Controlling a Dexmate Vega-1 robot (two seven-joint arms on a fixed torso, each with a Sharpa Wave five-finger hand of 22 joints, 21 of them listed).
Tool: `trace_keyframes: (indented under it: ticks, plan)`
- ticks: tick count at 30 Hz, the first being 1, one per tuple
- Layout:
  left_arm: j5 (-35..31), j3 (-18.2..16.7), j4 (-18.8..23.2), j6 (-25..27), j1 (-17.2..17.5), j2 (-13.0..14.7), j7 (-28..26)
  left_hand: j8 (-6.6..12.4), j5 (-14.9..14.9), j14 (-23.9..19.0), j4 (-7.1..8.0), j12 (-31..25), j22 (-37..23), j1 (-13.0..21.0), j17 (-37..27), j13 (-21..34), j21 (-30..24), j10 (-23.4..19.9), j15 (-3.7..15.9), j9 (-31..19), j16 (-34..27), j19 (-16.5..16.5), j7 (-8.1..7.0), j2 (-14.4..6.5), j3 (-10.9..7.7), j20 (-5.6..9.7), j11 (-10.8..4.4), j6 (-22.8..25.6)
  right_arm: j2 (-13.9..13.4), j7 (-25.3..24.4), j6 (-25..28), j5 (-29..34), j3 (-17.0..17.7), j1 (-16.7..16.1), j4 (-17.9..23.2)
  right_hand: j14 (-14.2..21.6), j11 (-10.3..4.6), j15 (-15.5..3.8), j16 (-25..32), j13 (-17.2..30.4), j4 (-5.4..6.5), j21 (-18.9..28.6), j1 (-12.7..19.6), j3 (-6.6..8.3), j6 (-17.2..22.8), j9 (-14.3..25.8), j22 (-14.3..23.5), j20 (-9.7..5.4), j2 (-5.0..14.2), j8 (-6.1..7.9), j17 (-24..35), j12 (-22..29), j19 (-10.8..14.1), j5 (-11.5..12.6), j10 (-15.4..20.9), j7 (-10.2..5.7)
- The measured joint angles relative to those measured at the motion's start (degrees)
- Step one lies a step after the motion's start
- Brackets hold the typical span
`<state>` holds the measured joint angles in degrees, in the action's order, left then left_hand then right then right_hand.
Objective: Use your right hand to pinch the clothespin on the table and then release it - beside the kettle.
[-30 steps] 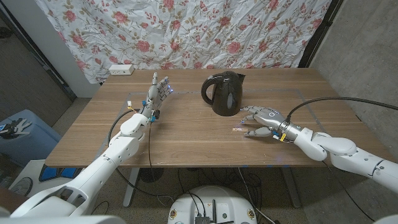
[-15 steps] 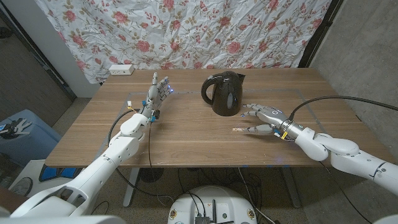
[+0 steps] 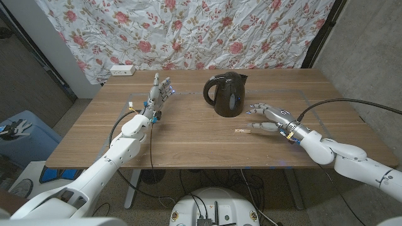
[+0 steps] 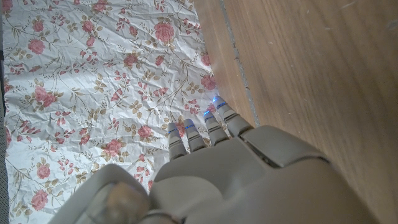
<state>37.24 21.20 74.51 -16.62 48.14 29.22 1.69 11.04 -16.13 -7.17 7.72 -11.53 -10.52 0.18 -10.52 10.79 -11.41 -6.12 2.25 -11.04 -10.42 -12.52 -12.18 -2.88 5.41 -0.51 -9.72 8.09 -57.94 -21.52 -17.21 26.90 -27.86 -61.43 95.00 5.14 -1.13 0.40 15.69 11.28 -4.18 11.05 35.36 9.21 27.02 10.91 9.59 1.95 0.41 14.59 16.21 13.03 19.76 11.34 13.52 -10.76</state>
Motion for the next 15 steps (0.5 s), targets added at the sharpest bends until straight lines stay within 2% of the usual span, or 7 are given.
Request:
trace_keyframes:
  ticks: [2, 4, 5, 10, 11, 14, 15]
  plan:
    - [0.0, 0.0, 0.0, 0.0, 0.0, 0.0, 0.0, 0.0, 0.0, 0.0, 0.0, 0.0, 0.0, 0.0, 0.0, 0.0, 0.0, 0.0, 0.0, 0.0, 0.0, 0.0, 0.0, 0.0, 0.0, 0.0, 0.0, 0.0, 0.44, 0.0, 0.0, 0.0, 0.43, -0.34, 0.01, 0.27, -0.15, -0.27, 0.0, -0.11, -0.18, 0.0, 0.0, 0.18, 0.23, 0.0, 0.0, -0.2, 0.02, 0.0, -0.24, 0.09, 0.2, -0.04, 0.71, 0.23]
    - [0.0, 0.0, 0.0, 0.0, 0.0, 0.0, 0.0, 0.0, 0.0, 0.0, 0.0, 0.0, 0.0, 0.0, 0.0, 0.0, 0.0, 0.0, 0.0, 0.0, 0.0, 0.0, 0.0, 0.0, 0.0, 0.0, 0.0, 0.0, 0.96, 0.0, 0.0, 0.0, 0.84, -0.68, 0.0, 0.72, -0.2, -0.72, 0.0, -0.11, -0.32, 0.0, -0.1, 0.32, 0.56, -0.02, 0.0, -0.43, 0.96, 0.0, -0.33, 0.33, 0.43, -0.03, 1.49, 0.56]
    - [0.0, 0.0, 0.02, 0.0, 0.0, 0.0, -0.01, 0.0, 0.0, 0.0, 0.0, 0.0, 0.0, 0.0, 0.0, 0.0, 0.0, 0.0, 0.0, 0.0, 0.0, 0.0, 0.0, 0.0, 0.0, 0.0, 0.0, 0.0, 1.29, 0.55, -0.2, -4.16, 1.08, -0.84, 0.0, 0.8, -0.3, -0.8, 0.0, -0.11, -0.32, 0.0, -0.07, 0.32, 0.72, -0.18, 0.0, -0.62, 0.99, 0.0, -0.47, 0.33, 0.62, -0.31, 1.97, 0.72]
    - [0.0, 0.0, 0.03, 0.01, -0.01, 0.0, -0.01, 0.0, 0.0, 0.0, 0.0, 0.0, 0.0, 0.0, 0.0, 0.0, 0.0, 0.0, 0.0, 0.0, 0.0, 0.0, 0.0, 0.0, 0.0, 0.0, 0.0, 0.0, 2.33, 0.84, -0.21, -5.23, 1.97, -1.35, -0.19, 1.4, 0.0, -0.98, 0.0, -0.11, -0.55, 0.0, -0.06, 0.55, 0.7, -0.27, 0.0, -1.21, 1.0, -0.45, -0.74, 0.55, 1.2, -0.54, 2.47, 0.73]
    - [0.0, 0.0, 0.03, 0.01, -0.01, 0.0, -0.01, 0.0, 0.0, 0.0, 0.0, 0.0, 0.0, 0.0, 0.0, 0.0, 0.0, 0.0, 0.0, 0.0, 0.0, 0.0, 0.0, 0.0, 0.0, 0.0, 0.0, 0.0, 2.67, 1.92, -0.16, -8.85, 2.27, -1.46, -0.27, 1.45, 0.12, -1.04, 0.0, -0.11, -0.55, 0.0, 0.05, 0.55, 0.65, -0.26, 0.0, -1.23, 1.12, -0.75, -0.79, 0.55, 1.22, -0.54, 2.58, 0.78]
    - [0.0, 0.0, 0.03, 0.01, -0.01, 0.0, -0.01, 0.0, 0.0, 0.0, 0.0, 0.0, 0.0, 0.0, 0.0, 0.0, 0.0, 0.0, 0.0, 0.0, 0.0, 0.0, 0.0, 0.0, 0.0, 0.0, 0.0, 0.0, 3.5, 1.92, -0.16, -8.85, 2.85, -1.68, -0.5, 1.85, 0.2, -1.43, 0.11, -0.3, -0.55, 0.0, -0.07, 0.55, 0.28, -0.26, 0.0, -1.53, 1.58, -0.87, -0.79, 0.54, 1.53, -0.54, 3.1, 1.15]
    - [-0.01, 0.01, 0.03, 0.01, -0.01, 0.0, -0.01, 0.0, 0.0, 0.0, 0.0, 0.0, 0.0, 0.0, 0.0, 0.0, 0.0, 0.0, 0.0, 0.0, 0.0, 0.0, 0.0, 0.0, 0.0, 0.0, 0.0, 0.0, 3.73, 2.48, 0.26, -11.4, 3.03, -1.72, -0.58, 2.06, 0.1, -1.65, 0.23, -0.36, -0.69, 0.0, -0.07, 0.69, 0.28, -0.26, 0.01, -1.65, 1.58, -1.19, -0.89, 0.54, 1.64, -0.54, 3.38, 1.15]
